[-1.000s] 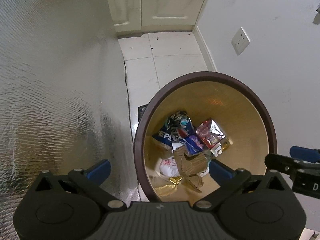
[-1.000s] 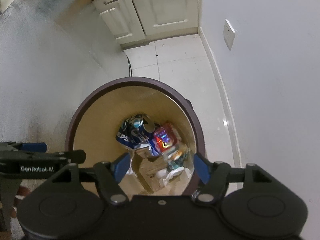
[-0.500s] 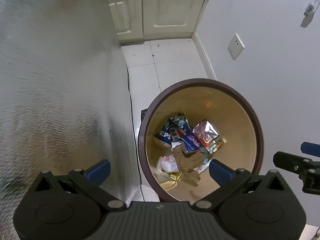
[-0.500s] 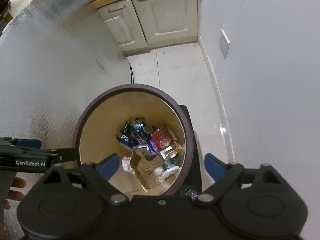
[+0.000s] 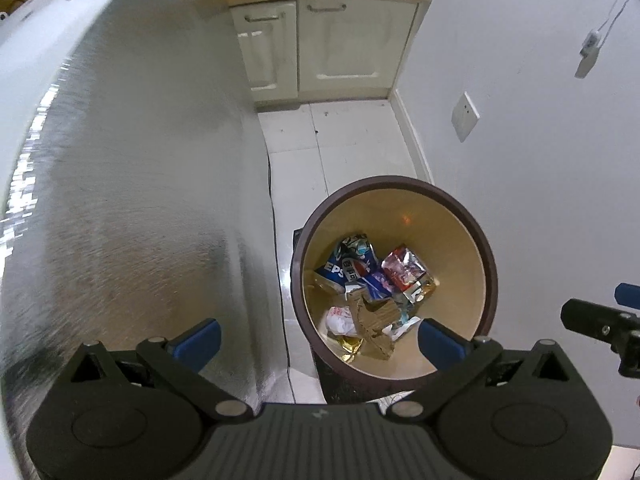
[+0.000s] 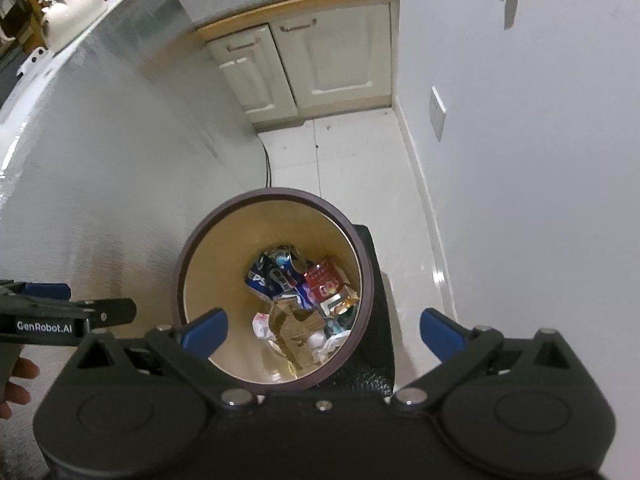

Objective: Collect trash
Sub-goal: 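Lift both tools from the bin back toward the table, then grasp the teal lid with the right tool while the left tool reaches toward the tan scrap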

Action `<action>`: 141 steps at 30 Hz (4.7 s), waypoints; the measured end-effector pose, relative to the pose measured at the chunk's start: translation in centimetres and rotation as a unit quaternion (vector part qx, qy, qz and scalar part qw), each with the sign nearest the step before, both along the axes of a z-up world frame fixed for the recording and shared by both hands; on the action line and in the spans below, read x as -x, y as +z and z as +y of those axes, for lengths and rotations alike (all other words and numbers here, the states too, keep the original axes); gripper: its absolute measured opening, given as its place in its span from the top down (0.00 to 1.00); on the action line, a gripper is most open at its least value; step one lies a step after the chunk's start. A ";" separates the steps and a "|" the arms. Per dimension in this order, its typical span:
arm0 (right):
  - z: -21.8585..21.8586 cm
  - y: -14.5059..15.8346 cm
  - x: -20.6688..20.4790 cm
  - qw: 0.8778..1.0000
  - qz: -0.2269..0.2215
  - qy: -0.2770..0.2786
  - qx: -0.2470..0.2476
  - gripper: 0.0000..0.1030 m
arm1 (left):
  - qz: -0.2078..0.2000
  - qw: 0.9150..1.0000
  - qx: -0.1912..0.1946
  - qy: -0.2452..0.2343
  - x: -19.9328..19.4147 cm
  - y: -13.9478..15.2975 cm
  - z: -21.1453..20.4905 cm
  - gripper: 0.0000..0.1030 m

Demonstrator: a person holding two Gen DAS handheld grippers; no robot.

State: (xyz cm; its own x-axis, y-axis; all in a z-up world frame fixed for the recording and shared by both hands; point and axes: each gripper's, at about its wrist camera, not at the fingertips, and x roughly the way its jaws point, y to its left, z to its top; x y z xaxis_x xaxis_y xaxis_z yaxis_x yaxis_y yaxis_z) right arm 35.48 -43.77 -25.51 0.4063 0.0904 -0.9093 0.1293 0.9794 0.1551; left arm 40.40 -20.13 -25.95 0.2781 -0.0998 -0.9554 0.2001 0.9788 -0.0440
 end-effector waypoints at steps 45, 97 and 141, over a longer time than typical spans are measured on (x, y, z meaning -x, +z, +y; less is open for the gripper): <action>9.0 18.3 15.1 0.989 -0.135 -0.005 0.060 0.00 | -0.170 0.979 0.111 -0.008 16.0 20.7 12.8 0.00; 41.1 19.5 4.0 0.971 -0.212 0.090 0.065 0.00 | -0.207 0.962 0.048 0.173 -1.6 14.4 42.4 0.00; 51.2 8.5 -10.5 0.941 -0.174 0.279 0.082 0.40 | -0.224 0.974 0.030 -0.017 1.6 8.1 41.7 0.31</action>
State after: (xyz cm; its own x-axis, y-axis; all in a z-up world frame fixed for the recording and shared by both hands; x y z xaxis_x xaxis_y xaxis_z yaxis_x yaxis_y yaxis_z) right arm 46.00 7.42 -16.98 0.6136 0.2479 -0.7497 -0.4420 0.8946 -0.0659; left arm 38.76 21.54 -17.84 0.6607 -0.1671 -0.7318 0.2440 0.9698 -0.0012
